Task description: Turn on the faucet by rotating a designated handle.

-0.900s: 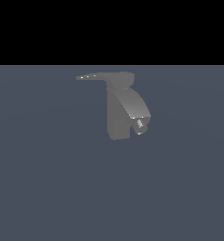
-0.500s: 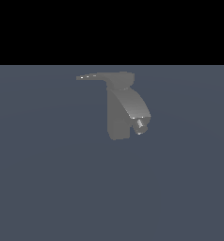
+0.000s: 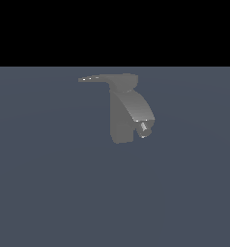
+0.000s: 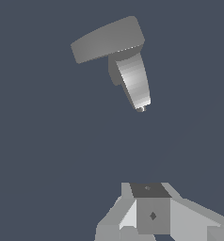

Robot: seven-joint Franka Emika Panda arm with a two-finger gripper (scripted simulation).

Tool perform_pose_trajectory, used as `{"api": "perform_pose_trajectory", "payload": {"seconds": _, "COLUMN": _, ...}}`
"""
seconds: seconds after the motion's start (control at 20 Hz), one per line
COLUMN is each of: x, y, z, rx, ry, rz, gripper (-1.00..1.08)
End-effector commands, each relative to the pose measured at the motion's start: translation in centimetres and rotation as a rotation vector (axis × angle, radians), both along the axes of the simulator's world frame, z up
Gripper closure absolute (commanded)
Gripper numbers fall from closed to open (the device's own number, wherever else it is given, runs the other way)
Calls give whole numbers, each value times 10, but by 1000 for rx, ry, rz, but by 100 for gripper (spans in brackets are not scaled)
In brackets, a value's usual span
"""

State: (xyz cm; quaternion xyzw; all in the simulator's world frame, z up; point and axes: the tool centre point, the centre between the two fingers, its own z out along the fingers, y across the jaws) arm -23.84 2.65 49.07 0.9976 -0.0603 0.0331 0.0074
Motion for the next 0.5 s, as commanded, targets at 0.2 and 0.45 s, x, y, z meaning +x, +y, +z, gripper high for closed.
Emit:
{"api": "perform_pose_trajectory", "payload": {"seconds": 0.2, "x": 22, "y": 25, "z": -23, "rx": 7, "ry": 5, "rz": -123, "gripper": 108}}
{"api": "perform_pose_trajectory", "payload": {"seconds": 0.45, "x": 42, "y": 45, "z": -41, "rx": 13, "ry": 8, "rz": -226, "gripper": 108}}
